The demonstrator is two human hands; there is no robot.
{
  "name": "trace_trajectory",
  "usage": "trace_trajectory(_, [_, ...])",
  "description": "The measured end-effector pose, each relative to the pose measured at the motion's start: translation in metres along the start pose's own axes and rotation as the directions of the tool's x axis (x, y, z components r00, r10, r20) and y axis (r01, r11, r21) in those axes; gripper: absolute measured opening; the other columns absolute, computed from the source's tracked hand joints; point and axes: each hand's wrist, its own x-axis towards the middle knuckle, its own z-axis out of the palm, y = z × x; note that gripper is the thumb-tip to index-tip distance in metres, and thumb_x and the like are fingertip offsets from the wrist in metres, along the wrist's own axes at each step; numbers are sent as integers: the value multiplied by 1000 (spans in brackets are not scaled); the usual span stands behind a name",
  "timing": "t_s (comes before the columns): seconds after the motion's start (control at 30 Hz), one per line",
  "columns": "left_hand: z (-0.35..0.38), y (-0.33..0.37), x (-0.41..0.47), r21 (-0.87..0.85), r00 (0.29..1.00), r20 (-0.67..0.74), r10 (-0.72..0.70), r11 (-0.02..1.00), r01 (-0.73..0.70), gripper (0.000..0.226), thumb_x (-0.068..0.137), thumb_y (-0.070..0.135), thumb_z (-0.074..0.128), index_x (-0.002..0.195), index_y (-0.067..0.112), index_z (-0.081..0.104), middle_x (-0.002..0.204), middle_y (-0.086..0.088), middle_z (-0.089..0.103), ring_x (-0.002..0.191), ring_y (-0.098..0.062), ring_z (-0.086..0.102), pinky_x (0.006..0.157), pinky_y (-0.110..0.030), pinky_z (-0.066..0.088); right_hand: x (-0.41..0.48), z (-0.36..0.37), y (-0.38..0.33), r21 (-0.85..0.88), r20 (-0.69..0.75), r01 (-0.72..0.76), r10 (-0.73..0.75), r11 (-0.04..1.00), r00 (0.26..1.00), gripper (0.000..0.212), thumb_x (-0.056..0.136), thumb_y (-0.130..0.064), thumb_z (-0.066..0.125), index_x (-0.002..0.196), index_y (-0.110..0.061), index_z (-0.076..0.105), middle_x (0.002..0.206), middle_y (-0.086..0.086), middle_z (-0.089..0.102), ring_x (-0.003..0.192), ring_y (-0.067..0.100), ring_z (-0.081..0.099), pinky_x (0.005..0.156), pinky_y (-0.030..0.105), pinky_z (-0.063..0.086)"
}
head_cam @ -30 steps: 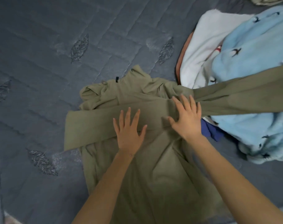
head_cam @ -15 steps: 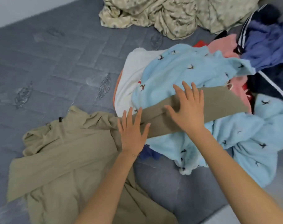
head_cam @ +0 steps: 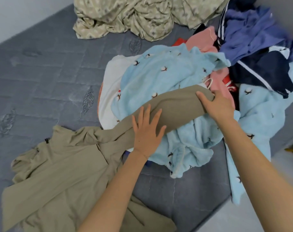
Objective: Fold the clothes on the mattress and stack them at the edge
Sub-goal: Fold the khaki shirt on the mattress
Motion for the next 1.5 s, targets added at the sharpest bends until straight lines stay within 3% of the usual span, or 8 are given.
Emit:
trace_trajectory(0.13, [3, 12, -4, -186, 999, -15, -46, 982, 42, 51, 99, 42, 43, 147, 30, 32, 161, -1, 9, 148, -20, -3, 119, -45, -4, -9, 6, -3, 136, -164, 90, -67, 987, 984, 44, 94, -41, 54, 76, -1, 57, 59, 4, 46, 64, 23, 45, 58, 33, 28])
trace_trajectory(0.3, [-11, 22, -14, -556, 993, -23, -113, 827, 81, 46, 99, 36, 46, 143, 25, 40, 156, 4, 25, 144, -11, 18, 119, -39, 16, -39, 16, -27, 244, -318, 305, -221, 921, 922, 33, 97, -22, 50, 78, 0, 65, 75, 12, 64, 71, 25, 55, 67, 42, 44])
trace_trajectory(0.53, [-54, 1, -24, -956, 922, 286, -262, -13, 293, 45, 100, 48, 32, 119, 26, 66, 122, -3, 66, 114, -17, 62, 99, -39, 47, -120, 68, -102, 226, -223, 486, -441, 844, 869, 24, 94, -27, 58, 83, -14, 75, 121, -1, 66, 124, 23, 49, 108, 53, 27])
trace_trajectory(0.7, [-63, -80, -61, -774, 816, 508, -277, -563, 290, 64, 90, 67, 34, 115, 17, 65, 108, -6, 71, 106, -21, 66, 89, -35, 51, -190, 132, -134, 585, 176, 400, -591, 706, 787, 24, 99, -23, 51, 113, -17, 69, 142, -2, 48, 131, 6, 41, 104, 21, 33])
trace_trajectory(0.93, [-52, -167, -105, -732, 703, 651, -287, -485, 480, 72, 78, 64, 55, 134, 18, 53, 137, -7, 55, 128, -25, 51, 112, -46, 34, -231, 191, -129, 697, 126, 392, -640, 601, 758, 48, 94, 10, 39, 127, -22, 54, 131, -20, 42, 120, 11, 53, 88, 44, 55])
trace_trajectory(1.07, [-17, -187, -124, -767, 594, 642, -485, -416, 490, 66, 85, 23, 70, 139, 28, 33, 122, -6, 61, 102, -19, 61, 103, -46, 44, -241, 219, -131, 604, 176, 412, -619, 682, 765, 61, 87, 18, 39, 139, -15, 39, 145, 3, 33, 136, 19, 36, 111, 45, 35])
trace_trajectory(1.33, [22, -184, -130, -911, 744, 338, -576, -3, 411, 49, 81, -20, 59, 126, -5, 46, 114, -9, 55, 100, -9, 56, 83, -12, 48, -222, 240, -121, 240, 156, 249, -291, 938, 944, 58, 90, -6, 58, 143, -3, 35, 143, 17, 37, 133, 27, 35, 113, 30, 24])
trace_trajectory(1.5, [19, -195, -139, -925, 790, 207, -577, 148, 350, 34, 84, -20, 52, 113, -2, 53, 111, -6, 55, 95, 8, 56, 86, -6, 41, -219, 256, -129, 362, 264, 34, -138, 932, 954, 40, 90, -4, 58, 129, -4, 50, 87, 2, 60, 76, 10, 55, 81, 22, 45])
